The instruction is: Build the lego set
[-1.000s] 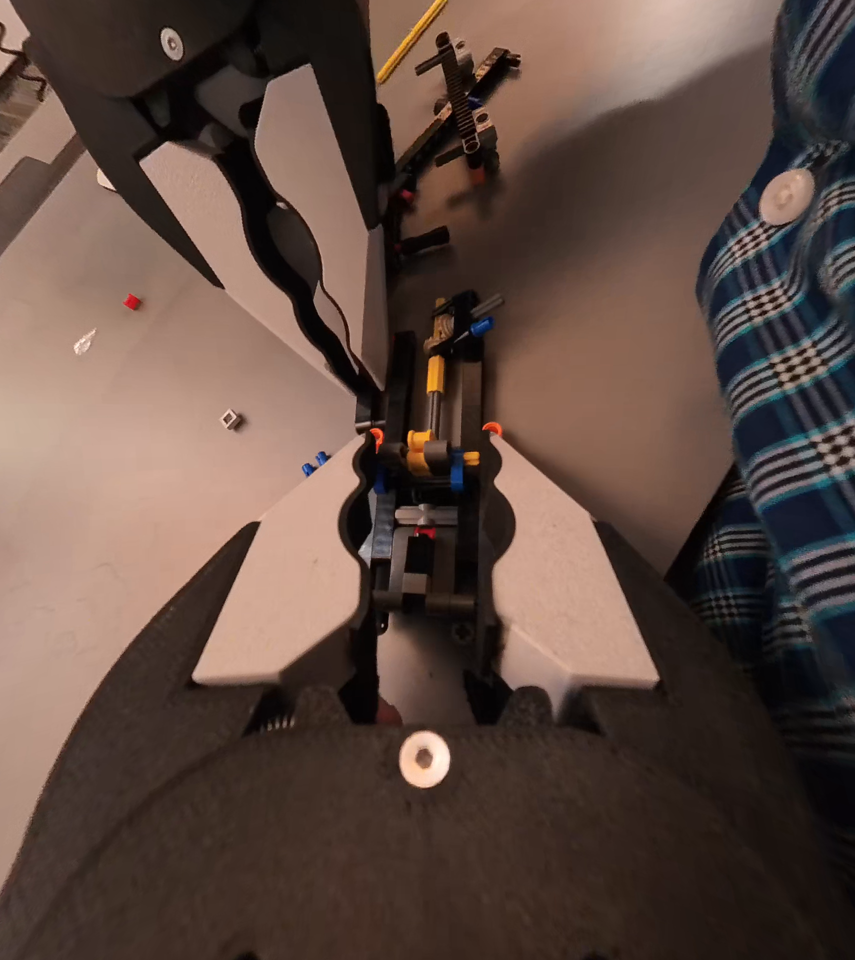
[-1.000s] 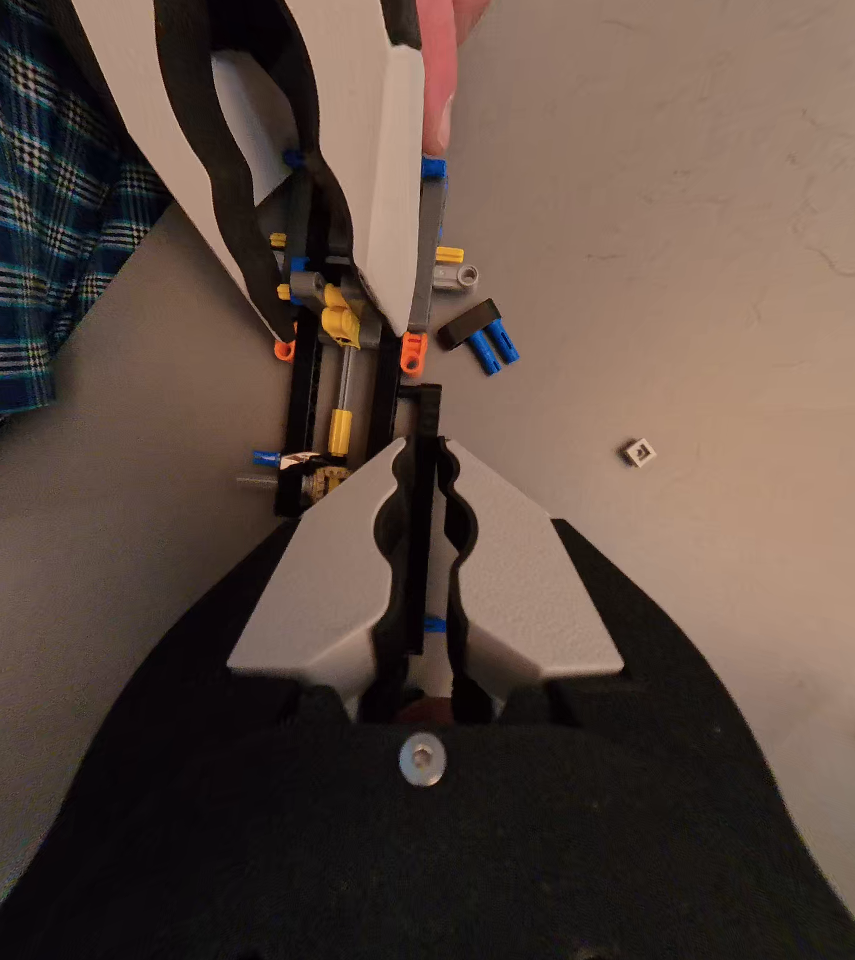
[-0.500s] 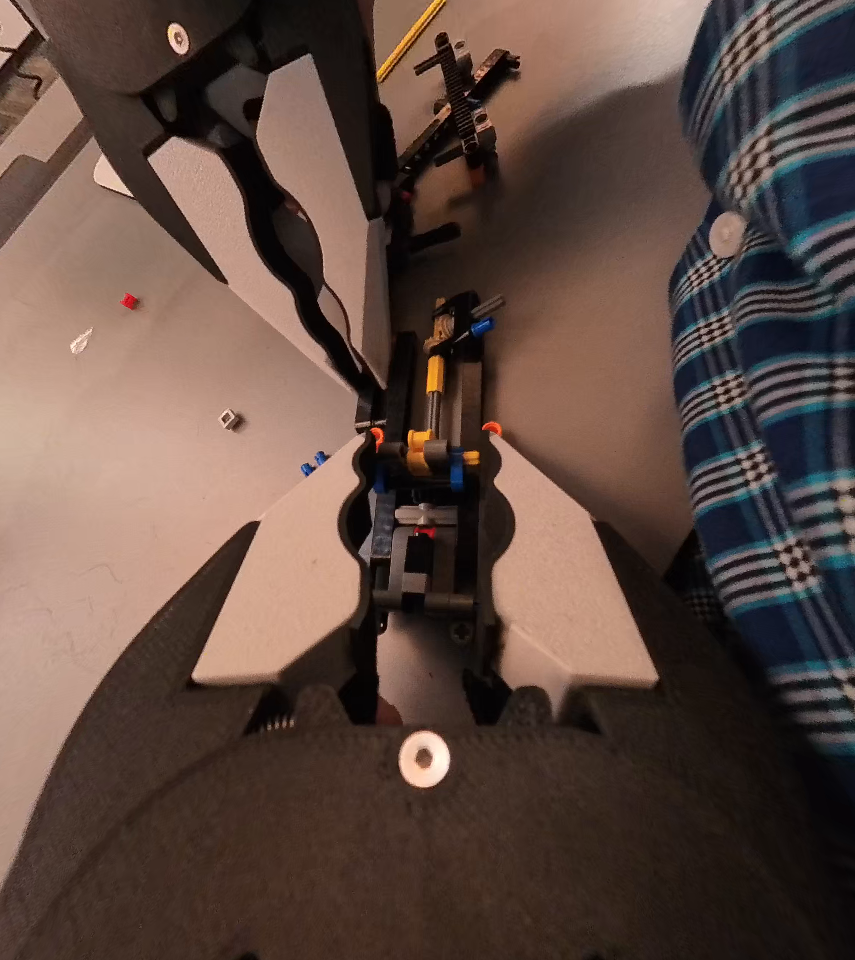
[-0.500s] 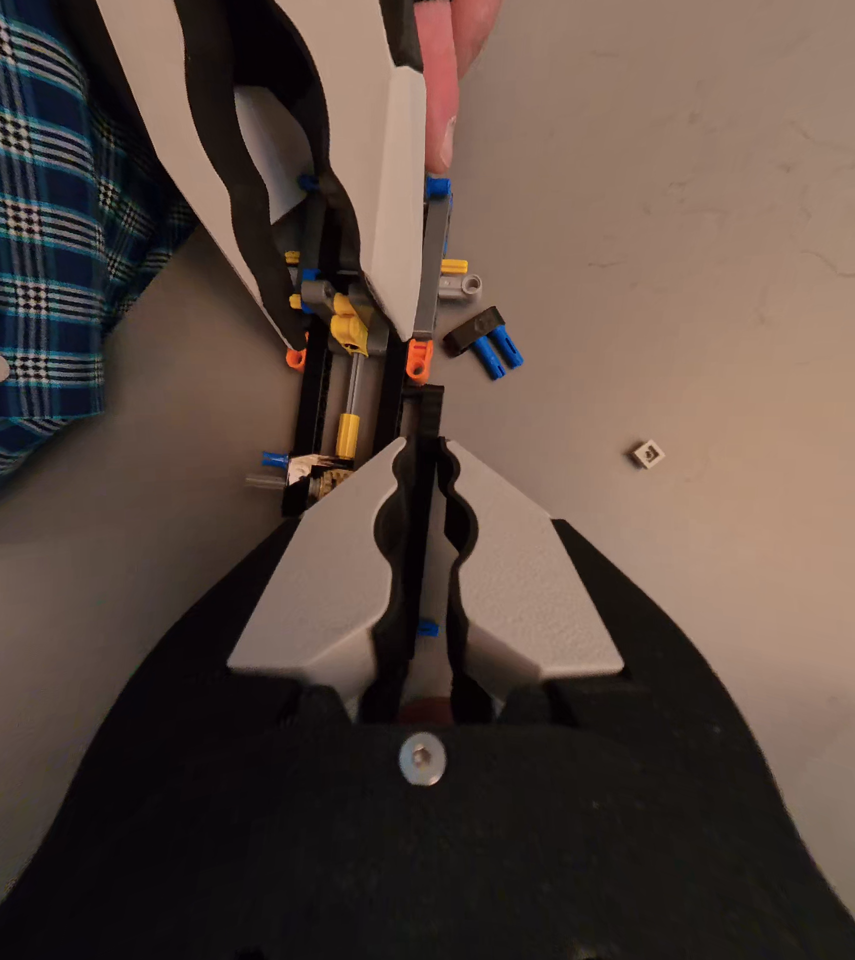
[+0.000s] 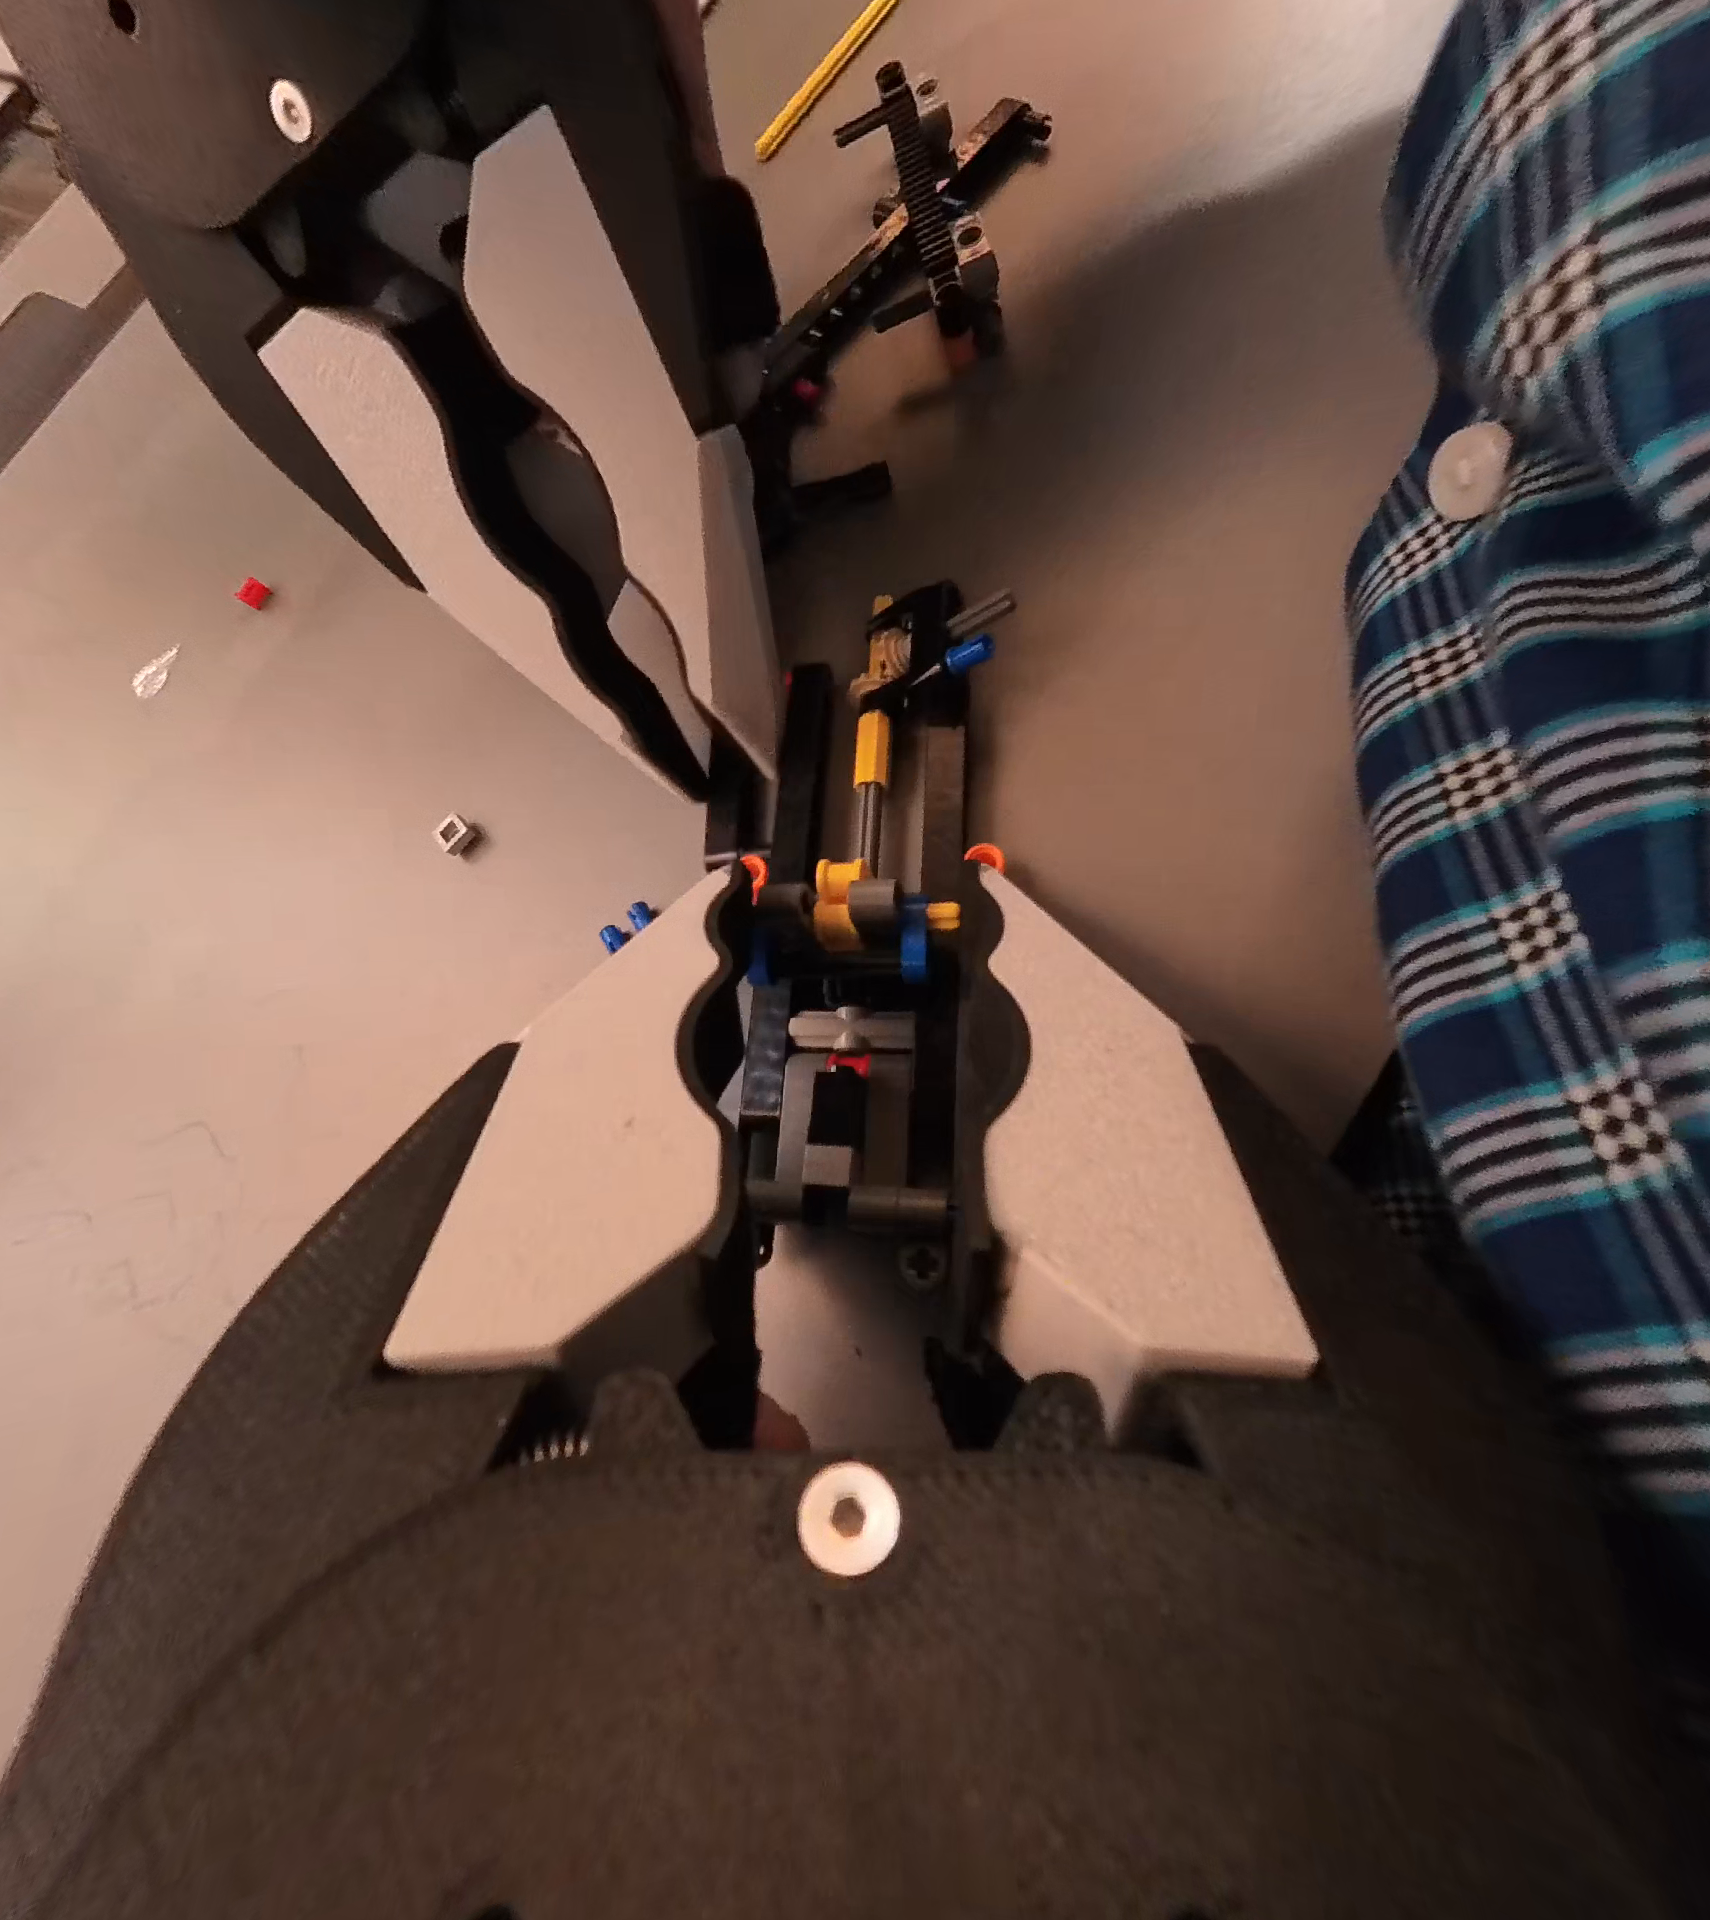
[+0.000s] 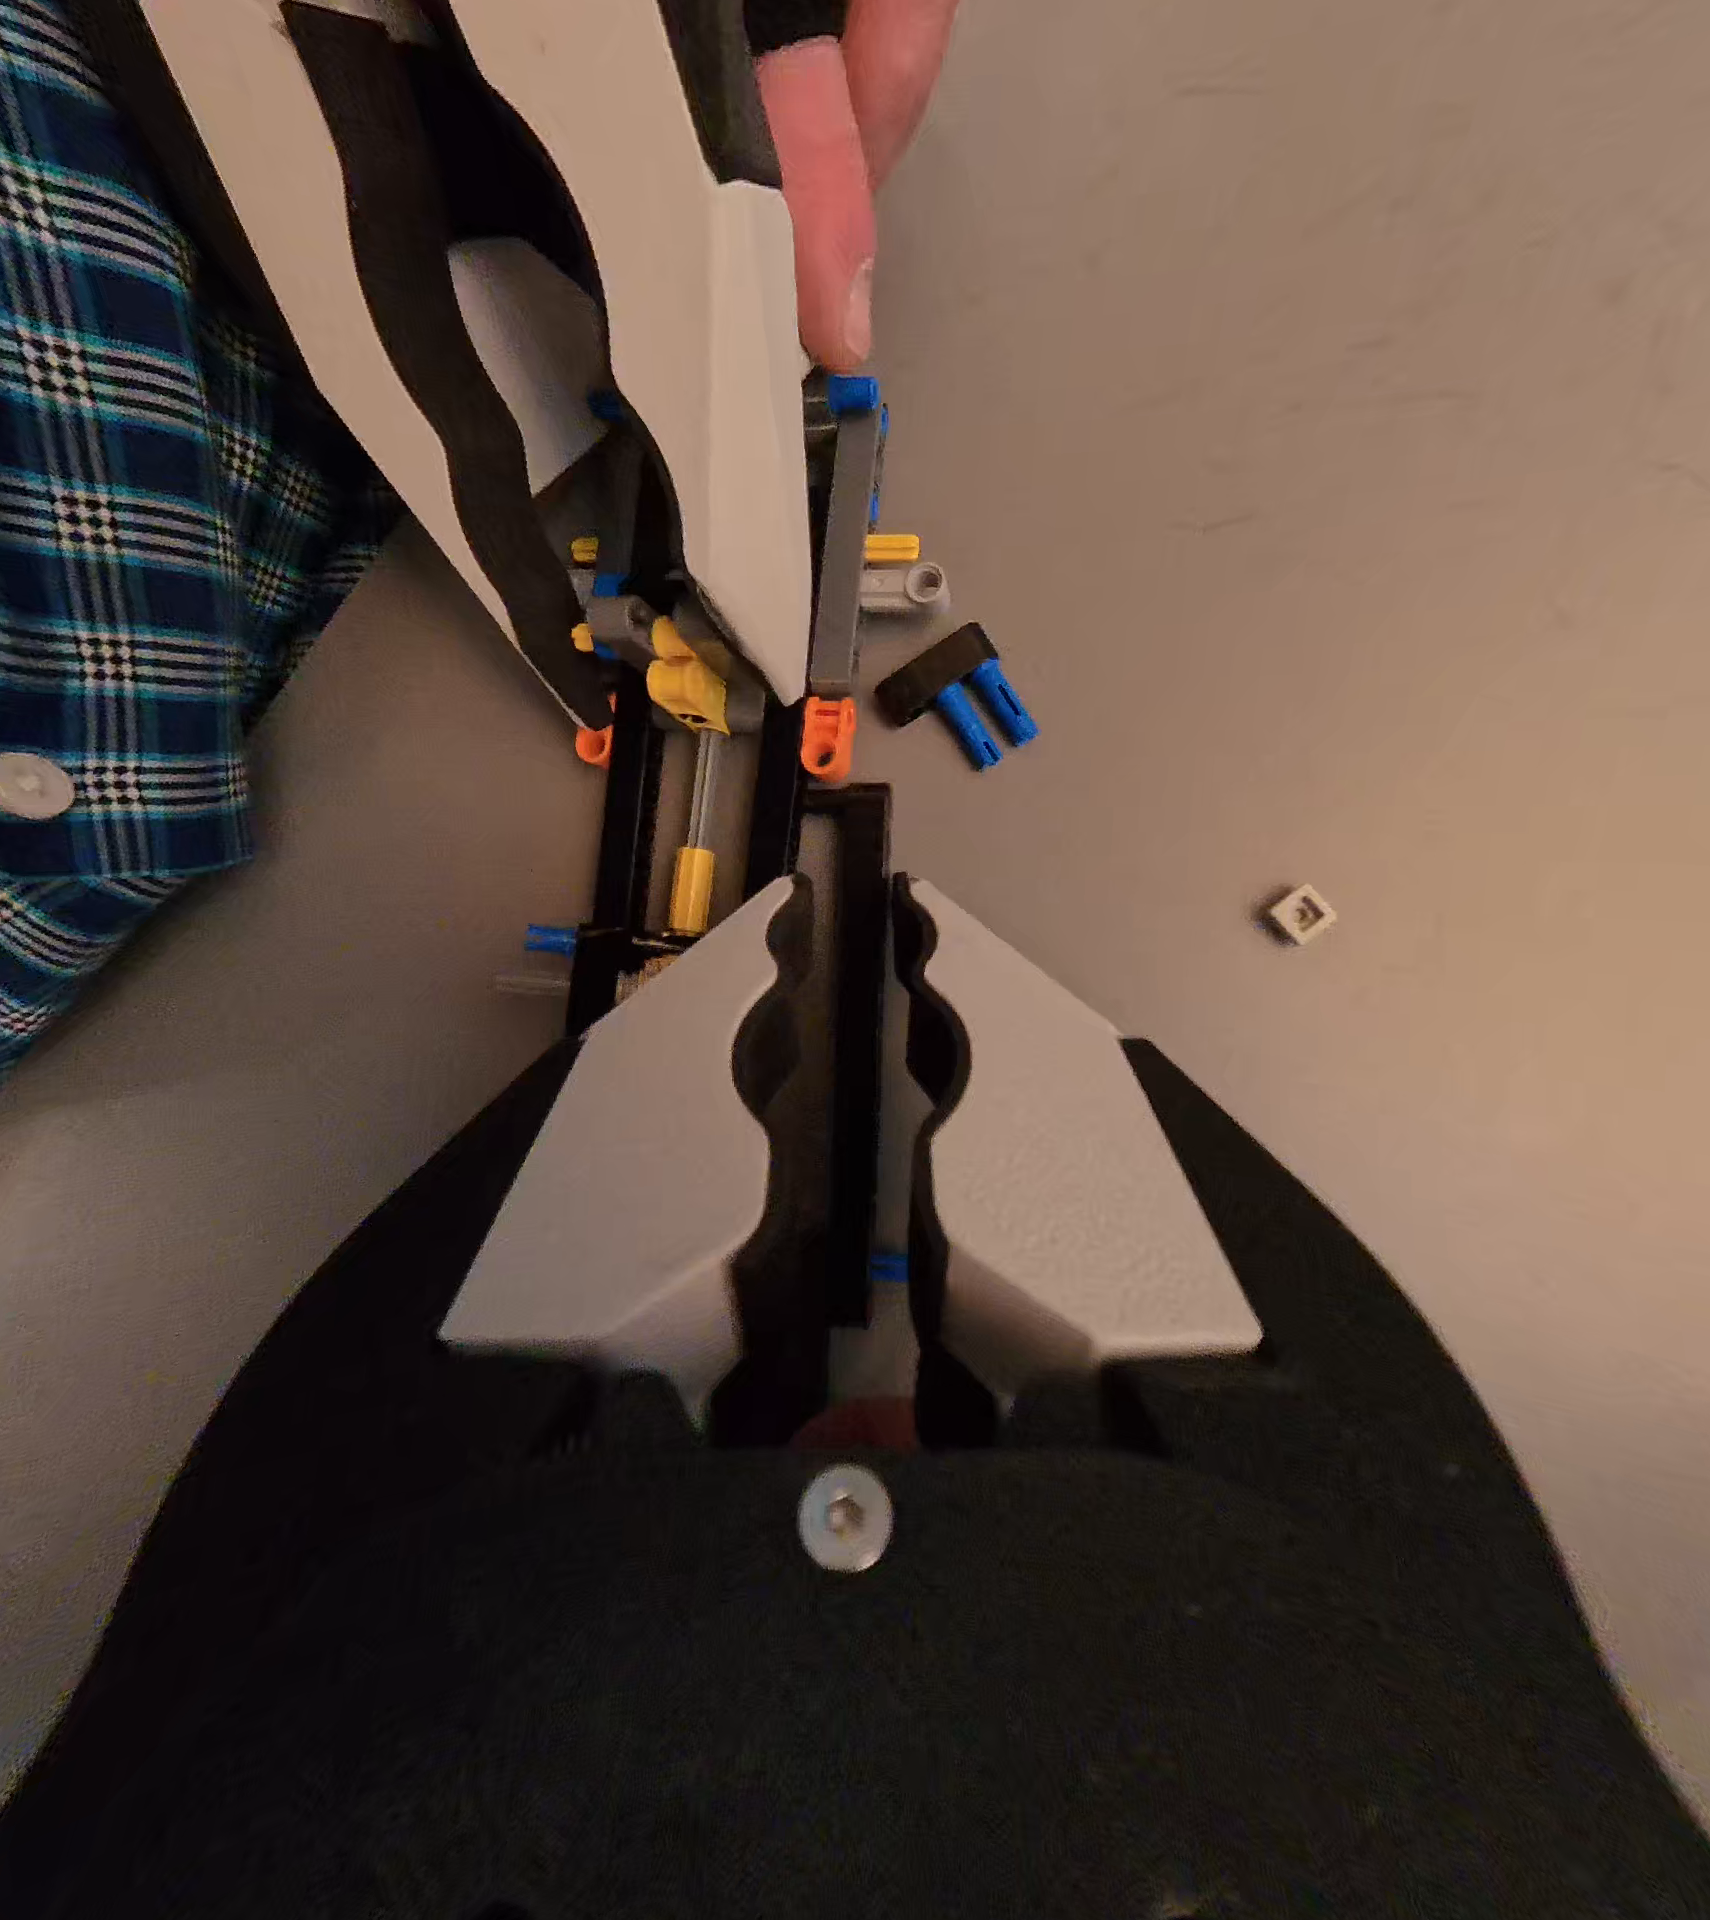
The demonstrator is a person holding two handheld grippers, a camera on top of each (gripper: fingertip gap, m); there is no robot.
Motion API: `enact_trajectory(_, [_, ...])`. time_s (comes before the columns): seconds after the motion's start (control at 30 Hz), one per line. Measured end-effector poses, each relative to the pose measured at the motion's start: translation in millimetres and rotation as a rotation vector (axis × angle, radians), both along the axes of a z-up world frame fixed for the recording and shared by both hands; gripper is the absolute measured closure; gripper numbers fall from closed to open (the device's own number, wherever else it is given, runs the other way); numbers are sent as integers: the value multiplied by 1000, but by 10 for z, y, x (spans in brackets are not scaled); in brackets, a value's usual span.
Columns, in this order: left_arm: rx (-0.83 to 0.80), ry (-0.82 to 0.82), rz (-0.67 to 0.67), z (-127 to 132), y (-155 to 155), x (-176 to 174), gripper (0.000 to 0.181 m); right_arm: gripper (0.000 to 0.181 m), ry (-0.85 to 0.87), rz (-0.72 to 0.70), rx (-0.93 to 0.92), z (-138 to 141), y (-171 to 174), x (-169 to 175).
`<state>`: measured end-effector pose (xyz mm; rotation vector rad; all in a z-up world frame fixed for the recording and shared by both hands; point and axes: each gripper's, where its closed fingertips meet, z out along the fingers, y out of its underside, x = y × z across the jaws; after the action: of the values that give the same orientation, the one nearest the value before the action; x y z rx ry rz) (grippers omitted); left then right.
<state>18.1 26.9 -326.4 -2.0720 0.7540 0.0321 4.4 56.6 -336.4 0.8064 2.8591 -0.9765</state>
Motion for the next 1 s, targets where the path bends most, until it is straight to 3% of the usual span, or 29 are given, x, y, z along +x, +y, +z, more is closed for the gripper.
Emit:
enact_trajectory(0.3, [-4, -1, 1, -5, -33, 0, 143, 163, -8, -30, -60, 80, -42, -50])
enact_trajectory(0.6, [-7, -6, 2, -13, -49, 2, 143, 177, 39, 9, 48, -1, -52, -64])
enact_trajectory(1.0, [-4, -2, 20, -13, -39, -14, 142, 181, 71, 20, -59, 127, -116, -17])
